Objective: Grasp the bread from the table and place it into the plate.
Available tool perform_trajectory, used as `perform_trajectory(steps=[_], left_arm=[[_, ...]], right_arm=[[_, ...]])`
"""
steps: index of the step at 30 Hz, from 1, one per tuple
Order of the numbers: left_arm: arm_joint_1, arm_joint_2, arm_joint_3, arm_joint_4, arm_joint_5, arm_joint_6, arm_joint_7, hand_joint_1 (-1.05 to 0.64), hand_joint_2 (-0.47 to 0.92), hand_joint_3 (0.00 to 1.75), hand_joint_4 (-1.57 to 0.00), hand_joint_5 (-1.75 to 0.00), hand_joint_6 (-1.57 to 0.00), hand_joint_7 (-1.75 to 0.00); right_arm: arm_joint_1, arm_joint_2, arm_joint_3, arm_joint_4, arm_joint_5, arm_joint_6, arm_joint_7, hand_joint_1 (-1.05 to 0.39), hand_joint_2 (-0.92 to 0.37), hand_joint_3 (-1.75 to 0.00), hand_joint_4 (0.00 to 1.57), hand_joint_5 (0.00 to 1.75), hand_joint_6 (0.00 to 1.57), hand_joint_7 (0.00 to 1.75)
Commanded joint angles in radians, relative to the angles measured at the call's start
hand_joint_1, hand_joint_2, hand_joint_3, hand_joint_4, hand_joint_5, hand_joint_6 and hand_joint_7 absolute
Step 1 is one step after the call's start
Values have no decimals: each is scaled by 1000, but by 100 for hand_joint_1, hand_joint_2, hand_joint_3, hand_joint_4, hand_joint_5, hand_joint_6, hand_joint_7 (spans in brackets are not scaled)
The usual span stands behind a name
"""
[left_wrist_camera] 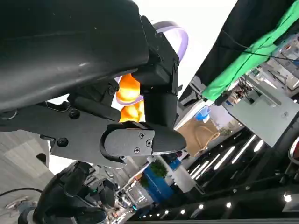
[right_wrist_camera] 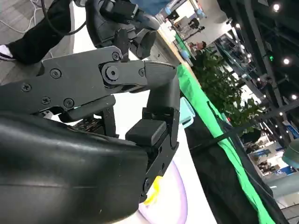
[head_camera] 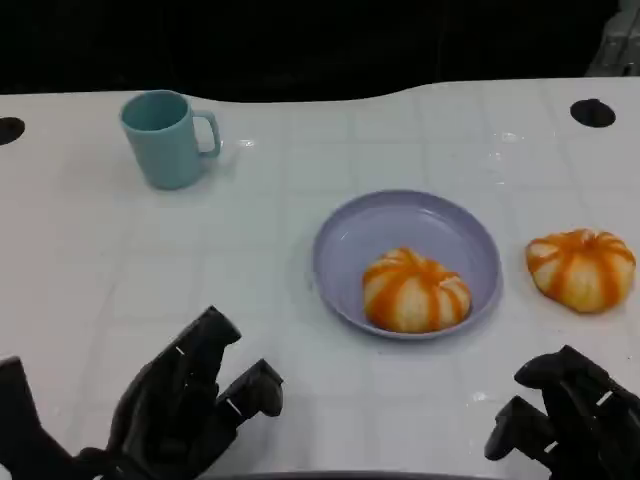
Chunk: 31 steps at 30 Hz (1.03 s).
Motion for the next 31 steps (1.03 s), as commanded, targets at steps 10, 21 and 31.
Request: perform_trajectory(steps=[10, 21, 31], left_arm=[[14, 0, 4, -33, 7, -3, 46, -58, 92, 33, -88, -175, -69, -175], [50, 9, -5, -79, 25, -8, 55, -56, 92, 32, -87, -175, -68, -175], [65, 17, -20, -101, 46, -28, 60, -55, 92, 31, -83, -175, -64, -175]], right_arm=[[-3, -7, -9, -15, 4, -2, -19, -55, -92, -27, 59, 154, 68, 108], [1, -12, -4, -35, 2, 15, -41, -56, -92, -25, 59, 157, 66, 113], [13, -12, -4, -59, 7, 29, -50, -57, -92, -23, 60, 157, 66, 115]])
